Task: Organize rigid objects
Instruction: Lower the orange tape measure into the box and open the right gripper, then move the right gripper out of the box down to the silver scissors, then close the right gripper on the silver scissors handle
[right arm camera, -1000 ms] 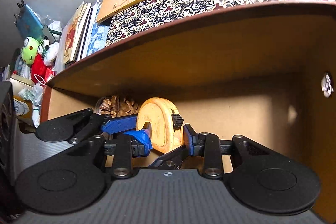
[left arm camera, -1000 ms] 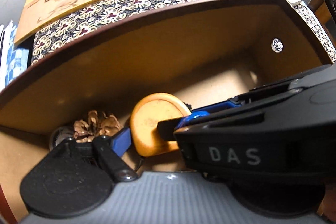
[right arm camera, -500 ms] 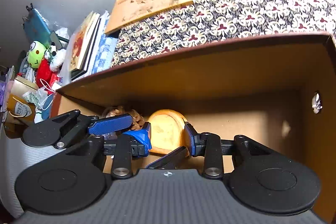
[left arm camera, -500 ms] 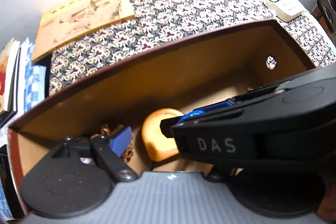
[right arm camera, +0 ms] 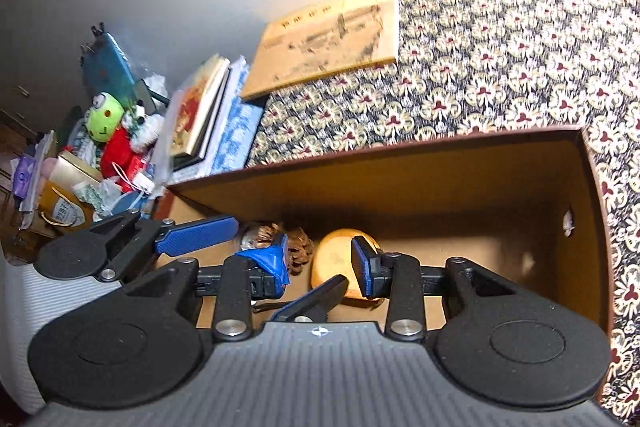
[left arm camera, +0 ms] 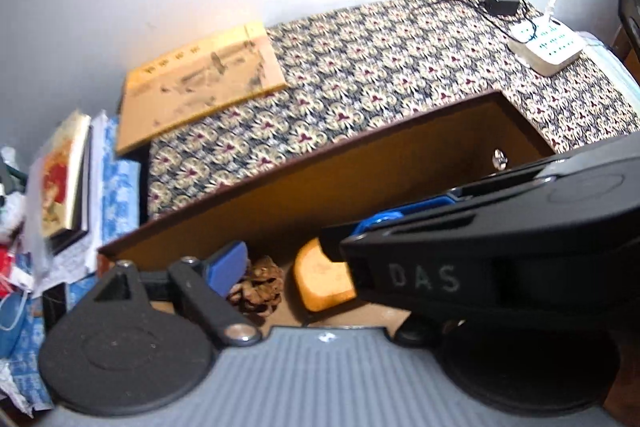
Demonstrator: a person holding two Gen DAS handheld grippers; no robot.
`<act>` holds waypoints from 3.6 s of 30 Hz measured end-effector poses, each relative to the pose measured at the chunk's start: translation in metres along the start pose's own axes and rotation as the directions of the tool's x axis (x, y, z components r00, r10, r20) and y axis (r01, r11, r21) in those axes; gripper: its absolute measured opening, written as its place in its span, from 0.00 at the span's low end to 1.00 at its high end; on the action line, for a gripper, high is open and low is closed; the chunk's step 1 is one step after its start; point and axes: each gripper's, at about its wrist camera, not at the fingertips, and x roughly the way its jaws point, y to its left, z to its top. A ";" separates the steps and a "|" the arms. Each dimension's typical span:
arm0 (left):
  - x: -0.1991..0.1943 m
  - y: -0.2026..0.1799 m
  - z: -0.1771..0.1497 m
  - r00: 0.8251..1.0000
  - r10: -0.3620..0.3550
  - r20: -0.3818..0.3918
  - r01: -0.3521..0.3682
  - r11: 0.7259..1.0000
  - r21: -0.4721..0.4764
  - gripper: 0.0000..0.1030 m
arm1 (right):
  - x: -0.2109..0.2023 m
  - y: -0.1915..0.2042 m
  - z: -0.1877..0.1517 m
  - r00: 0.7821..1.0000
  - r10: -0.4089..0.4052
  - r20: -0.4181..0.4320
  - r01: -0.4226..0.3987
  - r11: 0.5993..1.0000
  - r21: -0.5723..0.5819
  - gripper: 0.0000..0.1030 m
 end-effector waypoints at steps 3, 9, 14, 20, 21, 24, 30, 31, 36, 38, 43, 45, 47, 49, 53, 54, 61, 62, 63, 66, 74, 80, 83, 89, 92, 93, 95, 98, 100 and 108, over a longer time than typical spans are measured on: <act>-0.011 -0.002 -0.002 0.999 0.039 0.015 -0.039 0.999 -0.015 0.73 | -0.014 0.003 -0.003 1.000 0.003 0.028 -0.002 1.000 -0.020 0.19; -0.039 -0.013 -0.010 0.994 0.098 0.046 -0.095 0.994 -0.061 0.73 | -0.042 0.009 -0.017 0.997 0.026 0.070 -0.021 0.997 -0.075 0.19; -0.068 -0.029 -0.020 0.985 0.149 0.085 -0.141 0.986 -0.086 0.74 | -0.068 0.011 -0.030 0.993 0.048 0.109 -0.037 0.994 -0.105 0.19; -0.095 -0.047 -0.038 0.975 0.194 0.105 -0.182 0.976 -0.118 0.74 | -0.091 0.012 -0.050 0.986 0.067 0.149 -0.045 0.988 -0.144 0.19; -0.097 -0.050 -0.041 0.974 0.200 0.106 -0.187 0.975 -0.121 0.74 | -0.093 0.012 -0.053 0.986 0.075 0.151 -0.053 0.988 -0.142 0.19; -0.104 -0.058 -0.048 0.971 0.215 0.102 -0.201 0.971 -0.132 0.75 | -0.100 0.011 -0.062 0.983 0.089 0.160 -0.068 0.989 -0.135 0.19; -0.116 -0.074 -0.061 0.963 0.249 0.102 -0.234 0.962 -0.141 0.75 | -0.110 0.010 -0.079 0.981 0.119 0.155 -0.100 0.987 -0.129 0.19; -0.119 -0.076 -0.063 0.962 0.254 0.103 -0.238 0.961 -0.143 0.75 | -0.112 0.011 -0.082 0.980 0.122 0.159 -0.101 0.986 -0.134 0.19; -0.126 -0.082 -0.075 0.957 0.273 0.095 -0.254 0.952 -0.172 0.75 | -0.116 0.013 -0.097 0.978 0.138 0.156 -0.114 0.982 -0.153 0.19; -0.128 -0.084 -0.079 0.957 0.276 0.086 -0.256 0.948 -0.189 0.75 | -0.117 0.014 -0.103 0.977 0.140 0.160 -0.113 0.980 -0.163 0.19; -0.130 -0.091 -0.094 0.953 0.297 0.064 -0.279 0.939 -0.202 0.75 | -0.118 0.012 -0.119 0.975 0.153 0.159 -0.125 0.978 -0.170 0.19; -0.129 -0.095 -0.099 0.949 0.311 0.054 -0.295 0.935 -0.199 0.75 | -0.118 0.012 -0.125 0.975 0.156 0.156 -0.128 0.976 -0.174 0.19; -0.128 -0.096 -0.103 0.945 0.324 0.043 -0.310 0.930 -0.197 0.75 | -0.118 0.012 -0.131 0.975 0.162 0.154 -0.133 0.975 -0.179 0.19; -0.127 -0.098 -0.108 0.944 0.329 0.030 -0.316 0.927 -0.200 0.75 | -0.119 0.013 -0.135 0.974 0.169 0.152 -0.140 0.972 -0.187 0.19; -0.127 -0.099 -0.118 0.945 0.326 0.014 -0.314 0.922 -0.226 0.75 | -0.120 0.014 -0.144 0.974 0.173 0.149 -0.142 0.970 -0.197 0.19; -0.128 -0.099 -0.120 0.946 0.325 0.011 -0.313 0.921 -0.233 0.75 | -0.120 0.014 -0.146 0.974 0.173 0.146 -0.143 0.970 -0.196 0.19; -0.130 -0.101 -0.137 0.939 0.345 -0.014 -0.337 0.907 -0.254 0.76 | -0.116 0.014 -0.159 0.975 0.179 0.136 -0.150 0.969 -0.197 0.19; -0.130 -0.102 -0.139 0.937 0.349 -0.020 -0.343 0.904 -0.255 0.76 | -0.115 0.014 -0.161 0.975 0.179 0.134 -0.150 0.968 -0.199 0.19; -0.129 -0.102 -0.140 0.936 0.352 -0.027 -0.347 0.903 -0.254 0.76 | -0.114 0.014 -0.164 0.975 0.180 0.133 -0.151 0.968 -0.201 0.19; -0.128 -0.102 -0.147 0.933 0.359 -0.040 -0.357 0.898 -0.257 0.79 | -0.111 0.014 -0.171 0.974 0.184 0.131 -0.156 0.968 -0.197 0.19; -0.121 -0.099 -0.165 0.930 0.356 -0.091 -0.367 0.887 -0.279 0.79 | -0.103 0.014 -0.187 0.972 0.153 0.180 -0.110 0.968 -0.227 0.19; -0.109 -0.097 -0.176 0.925 0.354 -0.135 -0.379 0.882 -0.282 0.79 | -0.094 0.009 -0.196 0.968 0.160 0.194 -0.112 0.965 -0.236 0.19; -0.103 -0.096 -0.181 0.924 0.350 -0.155 -0.380 0.882 -0.278 0.79 | -0.089 0.008 -0.201 0.969 0.165 0.183 -0.121 0.966 -0.230 0.19; -0.095 -0.096 -0.192 0.927 0.329 -0.180 -0.369 0.885 -0.282 0.79 | -0.082 0.006 -0.209 0.975 0.160 0.155 -0.121 0.965 -0.233 0.19; -0.093 -0.095 -0.200 0.933 0.308 -0.184 -0.351 0.889 -0.294 0.79 | -0.079 0.005 -0.216 0.977 0.160 0.141 -0.122 0.961 -0.246 0.18; -0.092 -0.094 -0.203 0.937 0.298 -0.184 -0.342 0.890 -0.301 0.79 | -0.078 0.004 -0.218 0.978 0.159 0.135 -0.122 0.961 -0.250 0.17; -0.093 -0.092 -0.211 0.945 0.275 -0.177 -0.319 0.892 -0.321 0.79 | -0.074 0.001 -0.222 0.980 0.161 0.120 -0.127 0.961 -0.246 0.16; -0.096 -0.091 -0.225 0.960 0.240 -0.143 -0.276 0.898 -0.343 0.79 | -0.070 -0.005 -0.230 0.981 0.166 0.103 -0.138 0.960 -0.242 0.15; -0.097 -0.090 -0.236 0.968 0.217 -0.126 -0.248 0.901 -0.355 0.79 | -0.067 -0.011 -0.235 0.982 0.162 0.096 -0.136 0.963 -0.235 0.13; -0.087 -0.082 -0.263 0.989 0.111 -0.093 -0.140 0.897 -0.419 0.79 | -0.059 -0.020 -0.243 0.980 0.187 0.068 -0.169 0.963 -0.209 0.09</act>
